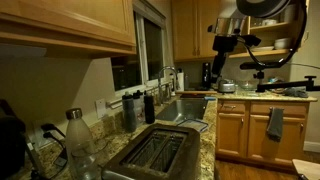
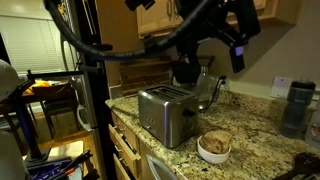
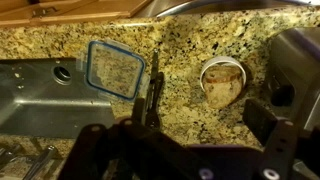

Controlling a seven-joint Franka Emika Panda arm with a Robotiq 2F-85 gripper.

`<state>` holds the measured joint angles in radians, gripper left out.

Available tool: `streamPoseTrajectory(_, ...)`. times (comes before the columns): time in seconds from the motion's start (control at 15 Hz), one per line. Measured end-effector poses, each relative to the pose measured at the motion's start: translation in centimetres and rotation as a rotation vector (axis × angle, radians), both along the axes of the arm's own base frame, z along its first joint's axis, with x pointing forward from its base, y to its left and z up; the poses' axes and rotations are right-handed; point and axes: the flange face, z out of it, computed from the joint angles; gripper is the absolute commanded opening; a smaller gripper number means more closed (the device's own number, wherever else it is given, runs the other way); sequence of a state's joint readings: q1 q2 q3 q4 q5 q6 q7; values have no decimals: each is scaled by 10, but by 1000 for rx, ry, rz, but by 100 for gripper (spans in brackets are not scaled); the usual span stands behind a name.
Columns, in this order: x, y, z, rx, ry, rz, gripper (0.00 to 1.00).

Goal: Put two slices of bread into the toaster.

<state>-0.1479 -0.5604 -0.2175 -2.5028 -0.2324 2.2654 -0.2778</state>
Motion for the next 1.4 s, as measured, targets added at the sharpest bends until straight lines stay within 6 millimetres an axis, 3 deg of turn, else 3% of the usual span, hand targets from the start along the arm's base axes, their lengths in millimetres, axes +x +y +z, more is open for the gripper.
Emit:
streamPoseTrajectory(0.73, 3, 3, -1, 1, 3, -1, 100)
streamPoseTrajectory(1.4, 37, 24, -24, 4, 51, -90, 100)
